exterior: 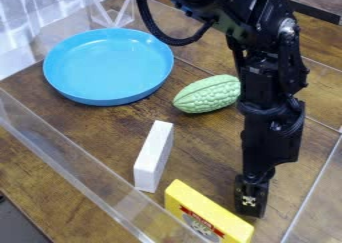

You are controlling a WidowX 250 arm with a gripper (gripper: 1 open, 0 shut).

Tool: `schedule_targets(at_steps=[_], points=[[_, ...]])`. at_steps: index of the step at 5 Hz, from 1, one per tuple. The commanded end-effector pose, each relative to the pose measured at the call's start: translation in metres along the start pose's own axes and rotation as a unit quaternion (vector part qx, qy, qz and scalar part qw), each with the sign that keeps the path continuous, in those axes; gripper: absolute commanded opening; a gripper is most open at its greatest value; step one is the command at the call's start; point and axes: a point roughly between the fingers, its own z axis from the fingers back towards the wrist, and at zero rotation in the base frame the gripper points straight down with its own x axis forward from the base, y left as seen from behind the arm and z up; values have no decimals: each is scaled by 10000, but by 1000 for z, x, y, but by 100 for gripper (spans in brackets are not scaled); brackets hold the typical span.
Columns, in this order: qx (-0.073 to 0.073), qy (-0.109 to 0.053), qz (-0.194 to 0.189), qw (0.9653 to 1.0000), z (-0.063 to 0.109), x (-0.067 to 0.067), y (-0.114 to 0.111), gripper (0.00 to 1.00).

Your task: Remove the yellow block from inside the blue tray and put it on the table

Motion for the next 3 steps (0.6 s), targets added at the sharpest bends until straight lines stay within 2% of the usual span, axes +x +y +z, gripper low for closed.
schedule_targets(at_steps=[1, 2, 3], points=[[-27, -47, -200, 9998, 8, 7, -6, 100], [-132, -28, -634, 9979, 7, 6, 0, 100], [-239, -12, -1062, 9941, 5, 6, 6, 100]])
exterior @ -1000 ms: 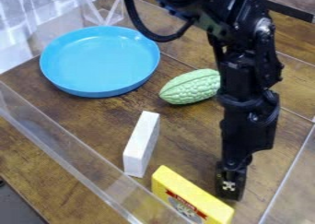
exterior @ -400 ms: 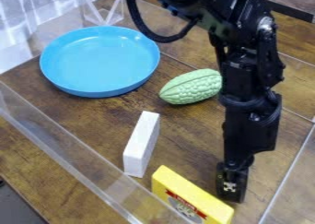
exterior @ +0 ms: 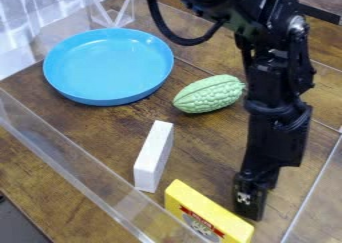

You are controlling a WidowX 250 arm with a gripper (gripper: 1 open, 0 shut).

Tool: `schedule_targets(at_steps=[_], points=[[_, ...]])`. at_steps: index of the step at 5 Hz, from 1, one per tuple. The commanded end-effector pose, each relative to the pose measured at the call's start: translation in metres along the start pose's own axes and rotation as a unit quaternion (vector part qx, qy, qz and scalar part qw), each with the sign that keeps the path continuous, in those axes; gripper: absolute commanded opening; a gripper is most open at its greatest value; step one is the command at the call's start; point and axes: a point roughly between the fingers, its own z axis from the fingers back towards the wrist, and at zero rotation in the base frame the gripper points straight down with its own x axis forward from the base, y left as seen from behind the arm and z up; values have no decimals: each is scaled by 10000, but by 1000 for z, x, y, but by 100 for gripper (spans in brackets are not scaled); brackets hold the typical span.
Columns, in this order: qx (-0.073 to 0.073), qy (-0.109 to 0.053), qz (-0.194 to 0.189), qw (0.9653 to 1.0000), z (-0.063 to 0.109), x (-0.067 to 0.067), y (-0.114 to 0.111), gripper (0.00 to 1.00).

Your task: Remove the yellow block from inside the blue tray and put it on the table

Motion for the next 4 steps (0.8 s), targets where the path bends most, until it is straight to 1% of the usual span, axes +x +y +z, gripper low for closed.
schedule_targets(at_steps=[1, 3, 4], points=[[41, -54, -25, 10000, 4, -9, 0, 100], [55, -145, 388, 9991, 2, -13, -6, 100], [-8, -161, 256, 9995, 2, -14, -8, 100]])
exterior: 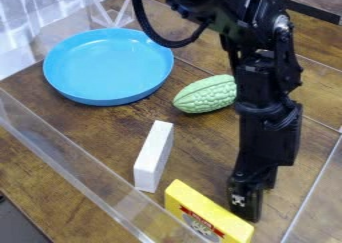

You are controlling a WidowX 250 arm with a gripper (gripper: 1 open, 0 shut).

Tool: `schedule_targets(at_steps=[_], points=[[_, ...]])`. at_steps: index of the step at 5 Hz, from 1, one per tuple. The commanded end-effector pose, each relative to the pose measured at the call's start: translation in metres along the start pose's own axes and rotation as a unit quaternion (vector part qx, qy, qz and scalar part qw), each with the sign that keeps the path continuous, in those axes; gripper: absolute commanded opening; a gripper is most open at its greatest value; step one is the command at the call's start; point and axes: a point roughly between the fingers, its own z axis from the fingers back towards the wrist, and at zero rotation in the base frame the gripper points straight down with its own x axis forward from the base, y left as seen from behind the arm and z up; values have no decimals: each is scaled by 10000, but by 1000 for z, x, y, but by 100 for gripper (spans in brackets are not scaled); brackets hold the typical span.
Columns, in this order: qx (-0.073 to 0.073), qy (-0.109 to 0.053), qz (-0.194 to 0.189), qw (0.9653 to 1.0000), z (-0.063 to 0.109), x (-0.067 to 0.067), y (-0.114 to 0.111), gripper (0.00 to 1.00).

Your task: Remove the yellow block from inside the blue tray and put it on the table

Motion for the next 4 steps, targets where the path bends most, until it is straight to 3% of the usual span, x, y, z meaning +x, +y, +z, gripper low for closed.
schedule_targets(at_steps=[1, 4], points=[[-102, -1, -47, 9999, 2, -7, -2, 100], [-205, 1, 84, 9998, 6, -3, -2, 100]])
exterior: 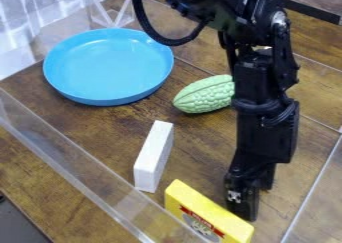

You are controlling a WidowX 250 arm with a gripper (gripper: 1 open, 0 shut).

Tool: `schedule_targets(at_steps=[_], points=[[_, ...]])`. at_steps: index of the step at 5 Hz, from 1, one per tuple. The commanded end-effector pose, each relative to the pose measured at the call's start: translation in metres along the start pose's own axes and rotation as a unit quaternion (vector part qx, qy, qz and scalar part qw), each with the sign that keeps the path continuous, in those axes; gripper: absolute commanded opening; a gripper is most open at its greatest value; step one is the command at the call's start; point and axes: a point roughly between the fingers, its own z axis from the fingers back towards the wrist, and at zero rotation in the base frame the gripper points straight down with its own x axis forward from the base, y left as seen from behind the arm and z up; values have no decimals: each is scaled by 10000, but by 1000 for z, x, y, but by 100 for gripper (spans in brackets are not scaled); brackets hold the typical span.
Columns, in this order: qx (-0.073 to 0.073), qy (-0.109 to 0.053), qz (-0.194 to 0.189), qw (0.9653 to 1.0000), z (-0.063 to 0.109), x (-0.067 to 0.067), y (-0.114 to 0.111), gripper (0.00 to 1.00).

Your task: Remove the yellow block from inside the blue tray and put it on the table

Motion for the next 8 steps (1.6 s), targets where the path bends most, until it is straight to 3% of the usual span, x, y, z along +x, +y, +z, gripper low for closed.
schedule_targets(at_steps=[1, 2, 6, 7, 8], points=[[-45, 24, -47, 10000, 3, -2, 0, 100], [-104, 44, -160, 9998, 1, -4, 1, 100], [-158, 115, -62, 9998, 8, -49, 1, 100], [-109, 95, 187, 9997, 7, -45, 0, 100], [-113, 100, 251, 9996, 9, -54, 0, 100]])
